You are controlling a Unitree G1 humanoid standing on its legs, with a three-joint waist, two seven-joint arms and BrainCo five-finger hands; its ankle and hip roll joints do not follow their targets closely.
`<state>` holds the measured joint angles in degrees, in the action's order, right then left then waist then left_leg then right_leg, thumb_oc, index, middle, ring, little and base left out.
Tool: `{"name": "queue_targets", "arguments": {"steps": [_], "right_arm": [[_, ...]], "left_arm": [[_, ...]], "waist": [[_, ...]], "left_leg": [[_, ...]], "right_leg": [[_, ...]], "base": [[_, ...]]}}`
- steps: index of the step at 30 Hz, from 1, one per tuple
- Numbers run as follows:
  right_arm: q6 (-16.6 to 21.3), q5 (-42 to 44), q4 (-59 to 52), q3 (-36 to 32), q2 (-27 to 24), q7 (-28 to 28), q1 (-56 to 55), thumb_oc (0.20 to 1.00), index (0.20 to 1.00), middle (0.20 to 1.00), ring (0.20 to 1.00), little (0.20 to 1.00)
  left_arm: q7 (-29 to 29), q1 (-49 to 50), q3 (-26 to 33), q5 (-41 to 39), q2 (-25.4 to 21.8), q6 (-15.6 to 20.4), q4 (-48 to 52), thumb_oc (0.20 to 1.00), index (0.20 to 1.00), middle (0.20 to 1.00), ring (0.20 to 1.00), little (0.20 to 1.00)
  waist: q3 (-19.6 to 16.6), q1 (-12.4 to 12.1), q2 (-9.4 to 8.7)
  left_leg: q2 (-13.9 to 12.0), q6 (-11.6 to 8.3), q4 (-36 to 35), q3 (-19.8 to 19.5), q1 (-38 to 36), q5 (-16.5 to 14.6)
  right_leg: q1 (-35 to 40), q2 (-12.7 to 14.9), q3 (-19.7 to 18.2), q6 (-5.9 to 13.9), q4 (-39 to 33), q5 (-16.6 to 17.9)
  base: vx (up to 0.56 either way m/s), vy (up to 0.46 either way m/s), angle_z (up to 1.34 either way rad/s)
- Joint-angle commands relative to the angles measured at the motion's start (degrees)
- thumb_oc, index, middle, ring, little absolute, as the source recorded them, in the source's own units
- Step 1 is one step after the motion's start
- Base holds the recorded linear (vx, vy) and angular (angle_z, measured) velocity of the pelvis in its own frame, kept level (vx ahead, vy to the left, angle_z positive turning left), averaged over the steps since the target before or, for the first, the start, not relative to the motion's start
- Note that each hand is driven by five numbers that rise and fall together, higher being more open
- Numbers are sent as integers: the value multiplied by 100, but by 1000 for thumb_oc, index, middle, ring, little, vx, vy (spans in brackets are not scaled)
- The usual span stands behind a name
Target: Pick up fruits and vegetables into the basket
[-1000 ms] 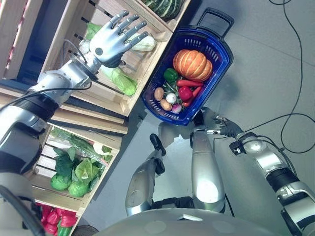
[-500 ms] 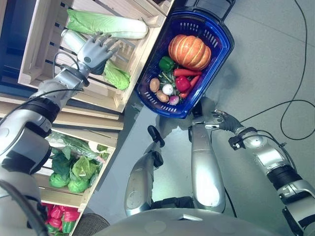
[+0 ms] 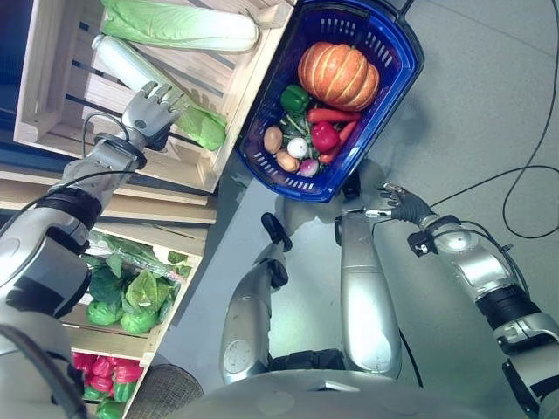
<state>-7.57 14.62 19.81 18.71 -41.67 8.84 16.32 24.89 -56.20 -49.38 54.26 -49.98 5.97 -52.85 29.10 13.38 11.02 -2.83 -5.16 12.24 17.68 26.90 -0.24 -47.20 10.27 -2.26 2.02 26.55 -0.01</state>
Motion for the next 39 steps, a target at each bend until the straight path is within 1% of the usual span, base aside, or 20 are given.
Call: {"name": "queue_targets", "arguments": {"steps": [1,4,11,16,22,25,33,35,37,38,39], "right_arm": [[138,263,-435,-48,-104,-52,-91,1000,1000,1000,1000,1000],[265,364,-453,20,-87,-129,-43,1000,1000,1000,1000,1000],[419,453,-444,102,-37,-270,-15,1000,1000,1000,1000,1000],[503,500,-408,147,-25,-335,-3,1000,1000,1000,1000,1000],[564,619,-451,171,-24,-416,17,1000,1000,1000,1000,1000],[592,701,-510,155,-22,-448,-1,1000,1000,1000,1000,1000],[589,836,-618,89,20,-463,-114,1000,1000,1000,1000,1000],[615,859,-623,54,24,-437,-185,1000,1000,1000,1000,1000],[610,855,-638,22,25,-415,-209,1000,1000,1000,1000,1000],[584,849,-707,-6,-3,-425,-232,1000,1000,1000,1000,1000],[582,859,-732,-21,-19,-419,-246,1000,1000,1000,1000,1000]], "left_arm": [[151,-98,304,277,-555,-399,-421,1000,1000,1000,1000,1000],[330,-371,189,339,-592,-601,-542,1000,1000,1000,1000,1000],[586,-780,-52,534,-540,-869,-663,1000,1000,1000,1000,1000],[434,-978,-216,553,-482,-1003,-750,1000,1000,1000,1000,1000],[357,-1107,-372,532,-424,-976,-877,1000,1000,1000,1000,1000],[265,-1075,-420,364,-391,-996,-968,1000,1000,1000,1000,1000],[-234,-882,-437,26,-301,-1034,-1069,1000,1000,1000,1000,1000],[-664,-782,-446,-325,-276,-823,-1128,1000,1000,1000,1000,1000],[-962,-689,-421,-482,-264,-678,-1145,1000,1000,1000,1000,1000],[-1141,-542,-407,-584,-262,-650,-1144,1000,1000,1000,1000,1000],[-1142,-461,-378,-585,-260,-695,-1159,1000,1000,1000,1000,1000]], "waist": [[70,256,-8],[70,299,-87],[70,364,-166],[70,404,-207],[70,439,-255],[70,467,-276],[70,464,-312],[70,449,-313],[70,437,-307],[70,423,-288],[70,419,-277]], "left_leg": [[-41,-18,1120,-15,1004,-305],[-87,9,1326,8,1224,-403],[-163,50,1584,12,1480,-541],[-202,64,1720,-16,1614,-613],[-235,72,1859,-53,1789,-676],[-253,78,1938,-60,1913,-720],[-267,83,1999,-83,2094,-742],[-262,86,2000,-101,2094,-743],[-258,79,1980,-102,2086,-727],[-248,67,1946,-97,2078,-705],[-249,63,1941,-92,2074,-699]], "right_leg": [[-42,52,52,461,174,-450],[-217,29,-6,471,188,-398],[-477,-23,-91,479,266,-364],[-604,-63,-141,479,323,-363],[-773,-106,-198,471,388,-345],[-898,-124,-238,475,396,-319],[-1063,-135,-280,491,397,-269],[-1060,-110,-273,505,399,-260],[-1056,-102,-263,512,392,-252],[-1055,-85,-257,522,370,-241],[-1059,-73,-256,526,372,-238]], "base": [[13,-9,-6],[13,-14,-3],[29,-32,-10],[27,-28,-4],[22,-18,-6],[11,10,-8],[1,1,-1],[-17,8,-3],[0,0,0],[-15,30,3],[0,0,0]]}}
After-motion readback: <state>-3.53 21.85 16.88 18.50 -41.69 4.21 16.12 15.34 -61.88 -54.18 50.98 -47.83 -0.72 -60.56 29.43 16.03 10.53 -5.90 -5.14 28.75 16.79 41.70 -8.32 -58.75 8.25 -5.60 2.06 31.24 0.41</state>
